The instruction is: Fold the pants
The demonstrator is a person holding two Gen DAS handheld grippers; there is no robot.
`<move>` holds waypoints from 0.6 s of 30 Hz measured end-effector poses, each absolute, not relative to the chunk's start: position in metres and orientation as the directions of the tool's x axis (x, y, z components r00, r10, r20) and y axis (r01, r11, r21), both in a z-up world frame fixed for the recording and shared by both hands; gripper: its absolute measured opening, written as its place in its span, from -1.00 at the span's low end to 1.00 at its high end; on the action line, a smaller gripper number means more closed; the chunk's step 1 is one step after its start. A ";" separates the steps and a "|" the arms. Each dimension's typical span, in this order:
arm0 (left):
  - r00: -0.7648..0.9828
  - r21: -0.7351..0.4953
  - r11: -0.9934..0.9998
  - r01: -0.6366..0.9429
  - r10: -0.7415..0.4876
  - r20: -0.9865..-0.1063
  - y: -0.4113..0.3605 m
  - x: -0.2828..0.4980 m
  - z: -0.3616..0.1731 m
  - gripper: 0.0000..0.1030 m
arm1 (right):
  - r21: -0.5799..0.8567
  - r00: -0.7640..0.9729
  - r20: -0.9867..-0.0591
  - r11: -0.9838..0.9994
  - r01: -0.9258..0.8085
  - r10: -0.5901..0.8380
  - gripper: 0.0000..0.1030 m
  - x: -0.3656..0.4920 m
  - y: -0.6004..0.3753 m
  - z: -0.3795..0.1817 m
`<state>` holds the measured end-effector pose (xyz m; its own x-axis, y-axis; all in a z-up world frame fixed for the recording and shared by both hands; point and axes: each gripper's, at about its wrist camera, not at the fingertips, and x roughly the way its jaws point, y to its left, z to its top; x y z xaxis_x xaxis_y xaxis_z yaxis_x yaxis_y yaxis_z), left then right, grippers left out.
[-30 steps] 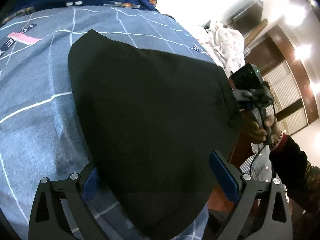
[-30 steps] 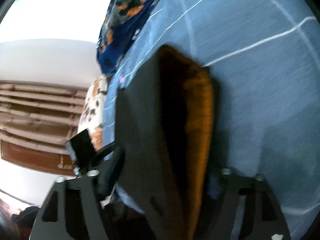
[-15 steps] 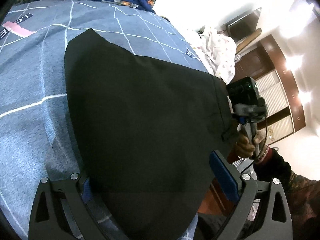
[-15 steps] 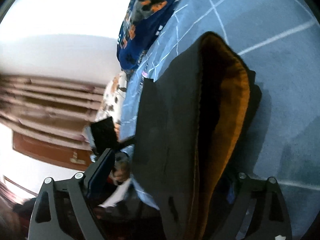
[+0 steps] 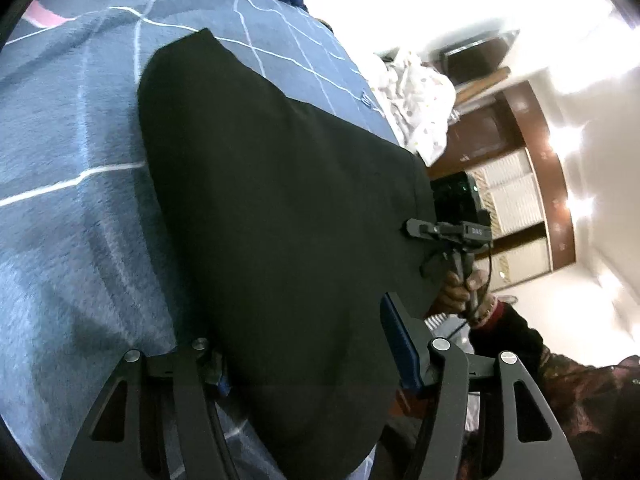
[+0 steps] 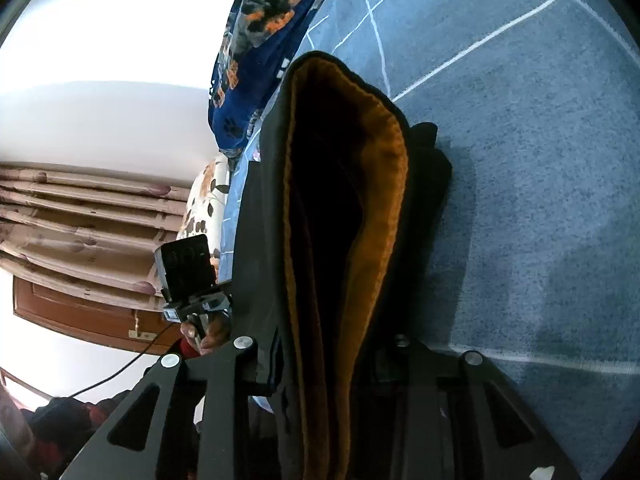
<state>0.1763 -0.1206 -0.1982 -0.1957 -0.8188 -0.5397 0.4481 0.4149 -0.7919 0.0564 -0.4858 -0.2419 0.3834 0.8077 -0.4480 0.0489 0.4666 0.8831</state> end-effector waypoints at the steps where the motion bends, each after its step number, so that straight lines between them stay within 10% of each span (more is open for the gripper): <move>1: -0.210 -0.800 0.406 0.442 -0.820 -0.533 -0.123 0.178 -0.199 0.18 | 0.885 0.385 -0.444 0.462 0.051 0.809 -0.41 0.053 -0.489 -0.243; 4: -0.213 -0.812 0.413 0.412 -0.823 -0.526 -0.133 0.184 -0.199 0.17 | 0.888 0.392 -0.440 0.456 0.055 0.808 -0.37 0.056 -0.485 -0.243; 7: -0.120 -0.742 0.497 0.450 -0.790 -0.601 -0.146 0.180 -0.201 -0.44 | 0.882 0.406 -0.448 0.467 0.057 0.796 -0.34 0.056 -0.481 -0.241; 18: 0.066 -0.614 0.603 0.510 -0.739 -0.671 -0.154 0.148 -0.169 -0.70 | 0.847 0.455 -0.485 0.530 0.031 0.747 -0.55 0.054 -0.465 -0.215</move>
<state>0.1476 -0.1538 -0.1685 0.0656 -0.7387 -0.6708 0.5103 0.6026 -0.6136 0.0544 -0.4651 -0.2150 0.4548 0.7472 -0.4846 0.0314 0.5303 0.8472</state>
